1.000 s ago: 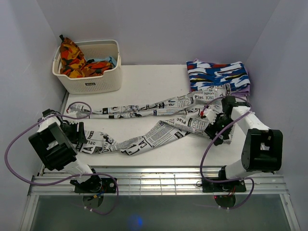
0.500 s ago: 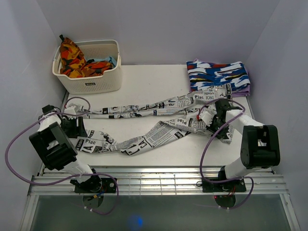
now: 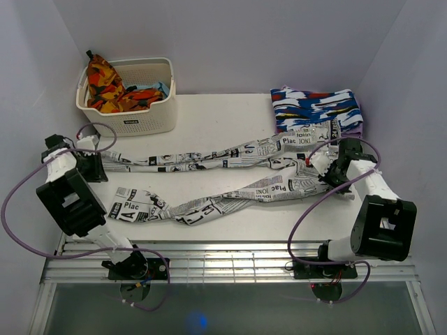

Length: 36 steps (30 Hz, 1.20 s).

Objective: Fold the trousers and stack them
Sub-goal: Flatten the trousers out

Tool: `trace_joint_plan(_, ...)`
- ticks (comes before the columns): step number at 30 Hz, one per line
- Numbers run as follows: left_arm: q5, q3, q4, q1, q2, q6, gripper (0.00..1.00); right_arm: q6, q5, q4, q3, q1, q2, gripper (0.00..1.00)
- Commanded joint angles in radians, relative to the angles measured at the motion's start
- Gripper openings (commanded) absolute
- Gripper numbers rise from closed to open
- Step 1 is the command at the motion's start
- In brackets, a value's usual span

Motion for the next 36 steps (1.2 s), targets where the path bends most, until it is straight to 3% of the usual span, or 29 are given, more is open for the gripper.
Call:
trace_joint_plan(1, 0.042, -0.189, -0.01, -0.037, -0.073, 0.018, 0.82, -0.086, 0.016, -0.042, -0.013, -0.015, -0.042, 0.08)
trace_joint_plan(5, 0.018, -0.284, 0.047, -0.048, -0.103, -0.003, 0.81, -0.109, 0.033, -0.034, -0.024, -0.04, -0.048, 0.08)
trace_joint_plan(11, -0.095, -0.452, 0.198, -0.154, -0.137, -0.084, 0.77, -0.12, 0.045, -0.036, -0.005, -0.052, -0.043, 0.08)
trace_joint_plan(15, -0.143, -0.477, 0.268, -0.16, -0.131, -0.147, 0.46, -0.146, 0.054, -0.033, -0.005, -0.063, -0.045, 0.08)
trace_joint_plan(16, -0.172, -0.463, 0.278, -0.16, -0.128, -0.155, 0.27, -0.15, 0.057, -0.03, -0.008, -0.066, -0.045, 0.08)
trace_joint_plan(18, -0.206, -0.44, 0.28, -0.156, -0.125, -0.167, 0.04, -0.166, 0.061, -0.025, -0.012, -0.083, -0.04, 0.08)
trace_joint_plan(19, -0.227, -0.422, 0.275, -0.151, -0.123, -0.167, 0.0, -0.169, 0.059, -0.025, -0.01, -0.089, -0.039, 0.08)
trace_joint_plan(27, -0.166, -0.051, 0.072, 0.001, 0.005, -0.216, 0.0, -0.216, 0.041, -0.024, -0.018, -0.155, -0.039, 0.08)
trace_joint_plan(32, -0.056, 0.077, -0.068, 0.036, 0.146, -0.284, 0.0, -0.235, 0.033, -0.017, -0.056, -0.169, -0.037, 0.08)
trace_joint_plan(35, 0.05, 0.129, -0.182, 0.054, 0.192, -0.29, 0.31, -0.244, 0.042, 0.004, -0.093, -0.169, -0.042, 0.08)
trace_joint_plan(36, 0.081, 0.138, -0.235, 0.061, 0.194, -0.283, 0.48, -0.245, 0.044, 0.018, -0.107, -0.17, -0.043, 0.08)
